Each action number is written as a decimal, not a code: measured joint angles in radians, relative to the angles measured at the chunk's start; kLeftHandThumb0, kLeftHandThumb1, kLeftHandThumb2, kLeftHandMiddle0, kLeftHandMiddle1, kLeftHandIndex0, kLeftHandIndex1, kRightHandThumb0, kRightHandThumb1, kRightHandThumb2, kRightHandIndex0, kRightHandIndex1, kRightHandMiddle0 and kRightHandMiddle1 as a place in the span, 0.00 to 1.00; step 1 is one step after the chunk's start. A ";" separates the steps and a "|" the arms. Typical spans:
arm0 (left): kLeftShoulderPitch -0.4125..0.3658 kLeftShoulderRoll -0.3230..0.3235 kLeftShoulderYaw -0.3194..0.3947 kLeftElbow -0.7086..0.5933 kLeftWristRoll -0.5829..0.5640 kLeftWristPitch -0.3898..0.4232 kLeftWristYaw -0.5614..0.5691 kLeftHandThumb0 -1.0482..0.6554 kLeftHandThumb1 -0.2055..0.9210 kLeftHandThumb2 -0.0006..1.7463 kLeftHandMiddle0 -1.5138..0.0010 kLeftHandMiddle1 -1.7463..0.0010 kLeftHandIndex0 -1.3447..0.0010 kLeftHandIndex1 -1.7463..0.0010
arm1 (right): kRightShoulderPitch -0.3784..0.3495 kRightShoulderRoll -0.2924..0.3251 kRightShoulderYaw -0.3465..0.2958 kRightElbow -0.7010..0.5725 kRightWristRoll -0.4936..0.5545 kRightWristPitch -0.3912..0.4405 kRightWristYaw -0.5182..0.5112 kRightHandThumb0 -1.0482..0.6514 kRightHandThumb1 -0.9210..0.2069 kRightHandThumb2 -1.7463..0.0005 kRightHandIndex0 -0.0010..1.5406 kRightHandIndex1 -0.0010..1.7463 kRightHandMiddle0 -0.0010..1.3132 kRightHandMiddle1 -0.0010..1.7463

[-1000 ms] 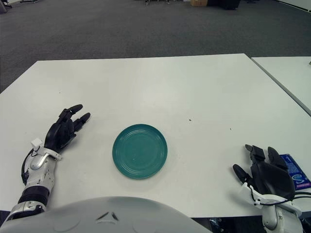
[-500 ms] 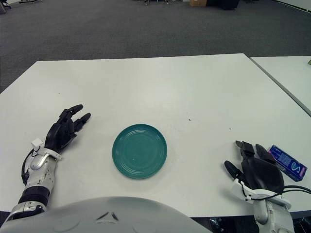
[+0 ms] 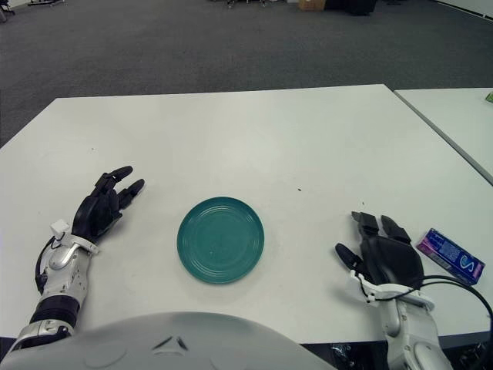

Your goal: Put the gum into the plate.

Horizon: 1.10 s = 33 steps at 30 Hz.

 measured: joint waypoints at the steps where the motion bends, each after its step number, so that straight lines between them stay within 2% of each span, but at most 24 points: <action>1: 0.000 0.000 0.000 0.000 0.000 0.000 0.000 0.10 1.00 0.46 0.64 0.98 1.00 0.52 | -0.008 0.002 0.008 0.002 -0.005 -0.001 -0.001 0.04 0.00 0.47 0.17 0.00 0.00 0.34; 10: 0.000 -0.001 -0.001 -0.002 0.001 0.000 0.000 0.10 1.00 0.46 0.64 0.98 1.00 0.52 | -0.055 0.018 0.057 0.015 -0.021 -0.026 -0.009 0.03 0.00 0.47 0.17 0.00 0.00 0.33; 23: 0.000 -0.003 -0.001 -0.002 0.001 0.000 0.000 0.10 1.00 0.46 0.64 0.98 1.00 0.52 | -0.061 0.032 0.115 -0.021 -0.055 -0.026 -0.005 0.03 0.00 0.48 0.17 0.00 0.00 0.34; 26: 0.000 -0.004 -0.002 -0.002 0.001 0.000 0.000 0.10 1.00 0.46 0.64 0.98 1.00 0.52 | -0.049 0.029 0.107 -0.044 -0.051 -0.029 0.007 0.03 0.00 0.49 0.17 0.01 0.00 0.34; 33: -0.002 -0.004 -0.003 -0.002 0.001 -0.002 0.000 0.10 1.00 0.46 0.64 0.98 1.00 0.52 | 0.032 -0.002 0.013 -0.100 -0.020 -0.045 0.068 0.03 0.00 0.50 0.18 0.01 0.00 0.35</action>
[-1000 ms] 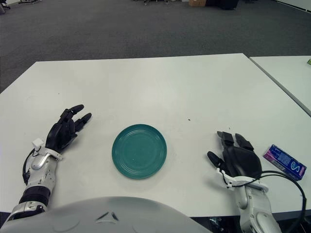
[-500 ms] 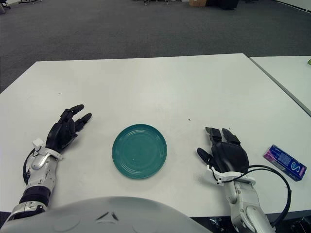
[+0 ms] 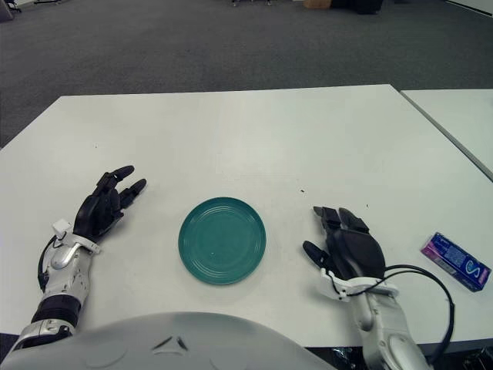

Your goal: Put the gum into the plate.

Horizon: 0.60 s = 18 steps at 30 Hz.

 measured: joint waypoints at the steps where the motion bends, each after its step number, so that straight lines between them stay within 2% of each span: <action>1: 0.000 0.000 0.000 0.001 0.000 0.000 0.000 0.10 1.00 0.46 0.64 0.98 1.00 0.52 | 0.020 -0.004 -0.021 -0.015 -0.002 0.007 0.010 0.03 0.00 0.50 0.18 0.01 0.00 0.35; 8: -0.001 0.000 0.002 0.010 0.000 -0.002 0.000 0.10 1.00 0.46 0.64 0.99 1.00 0.52 | 0.112 -0.006 -0.139 -0.099 -0.043 0.065 0.031 0.03 0.00 0.50 0.18 0.01 0.00 0.35; 14: -0.006 0.000 0.002 0.017 0.000 -0.006 0.000 0.10 1.00 0.46 0.64 0.99 1.00 0.52 | 0.192 0.003 -0.235 -0.184 -0.057 0.078 0.030 0.03 0.00 0.51 0.19 0.01 0.00 0.34; 18: -0.009 0.000 0.001 0.020 0.000 -0.007 0.000 0.10 1.00 0.46 0.64 0.99 1.00 0.52 | 0.216 0.007 -0.279 -0.206 -0.073 0.087 0.030 0.03 0.00 0.52 0.19 0.01 0.00 0.34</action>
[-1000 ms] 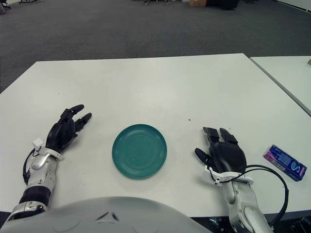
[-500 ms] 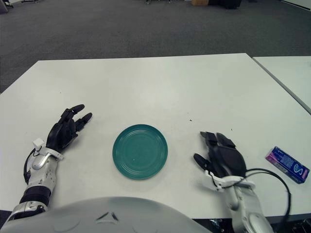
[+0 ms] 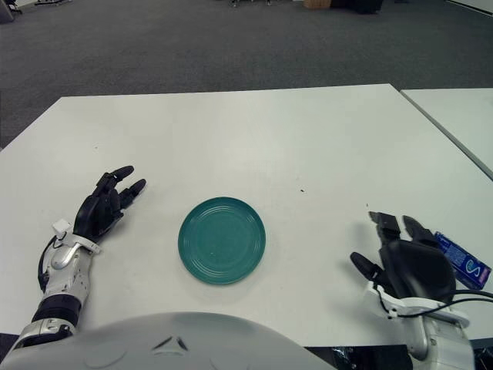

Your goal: Put the gum into the plate.

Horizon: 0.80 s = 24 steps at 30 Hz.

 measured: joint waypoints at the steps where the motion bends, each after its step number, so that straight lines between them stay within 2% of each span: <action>1: -0.001 0.000 -0.001 0.001 0.000 -0.001 0.000 0.10 1.00 0.46 0.64 0.99 1.00 0.52 | 0.007 0.002 -0.012 0.000 -0.003 0.002 -0.003 0.03 0.00 0.52 0.20 0.01 0.00 0.34; 15: -0.005 0.000 -0.001 0.009 0.000 -0.002 0.000 0.10 1.00 0.46 0.64 0.99 1.00 0.52 | 0.065 0.010 -0.164 0.027 0.039 -0.009 -0.004 0.03 0.00 0.55 0.21 0.01 0.00 0.38; 24: -0.009 0.000 -0.001 0.018 -0.001 -0.006 0.000 0.10 1.00 0.46 0.64 0.99 1.00 0.52 | 0.084 0.023 -0.201 0.052 0.069 -0.009 -0.019 0.02 0.00 0.56 0.23 0.01 0.00 0.43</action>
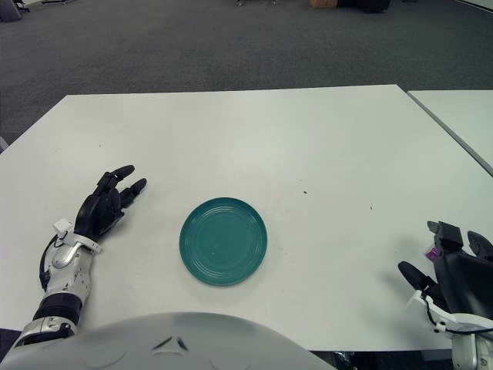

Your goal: Put the gum into the plate.

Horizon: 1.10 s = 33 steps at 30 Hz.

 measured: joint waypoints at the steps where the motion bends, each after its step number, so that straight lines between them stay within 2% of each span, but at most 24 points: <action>1: -0.001 0.000 0.000 0.001 0.000 0.000 0.000 0.10 1.00 0.46 0.64 0.99 1.00 0.52 | 0.000 0.000 -0.001 0.006 0.002 0.000 -0.003 0.02 0.00 0.56 0.23 0.01 0.00 0.43; 4: -0.004 0.001 0.000 0.005 0.000 -0.001 0.000 0.10 1.00 0.46 0.64 0.99 1.00 0.52 | 0.001 0.000 -0.003 0.030 0.008 0.000 -0.007 0.02 0.00 0.56 0.24 0.01 0.00 0.43; 6: -0.007 0.003 0.001 0.012 0.000 -0.005 -0.003 0.09 1.00 0.47 0.68 0.99 1.00 0.56 | 0.001 0.001 -0.004 0.045 0.011 0.003 -0.007 0.02 0.00 0.56 0.23 0.01 0.00 0.43; 8: -0.017 0.008 0.003 0.036 -0.003 -0.019 -0.026 0.05 1.00 0.54 0.84 0.99 1.00 0.77 | 0.002 0.001 -0.006 0.060 0.016 0.005 -0.007 0.03 0.00 0.56 0.23 0.01 0.00 0.44; 11: -0.027 0.010 0.008 0.073 -0.024 -0.054 -0.096 0.04 1.00 0.55 0.91 0.99 1.00 0.84 | 0.003 0.001 -0.013 0.084 0.035 0.006 -0.006 0.03 0.00 0.56 0.22 0.00 0.00 0.43; 16: -0.047 0.008 0.025 0.123 -0.051 -0.086 -0.174 0.03 1.00 0.55 0.92 0.99 1.00 0.83 | 0.004 0.001 -0.019 0.120 0.073 0.015 -0.002 0.04 0.00 0.57 0.22 0.00 0.00 0.44; 23: -0.049 0.016 0.024 0.138 -0.025 -0.126 -0.171 0.03 1.00 0.54 0.91 0.99 1.00 0.78 | 0.005 0.004 -0.015 0.156 0.105 0.032 -0.002 0.04 0.00 0.57 0.20 0.00 0.00 0.41; 33: -0.056 0.024 0.025 0.158 0.003 -0.151 -0.148 0.04 1.00 0.56 0.89 0.99 1.00 0.72 | -0.009 0.009 0.046 0.179 0.127 0.082 -0.030 0.03 0.00 0.55 0.18 0.00 0.00 0.39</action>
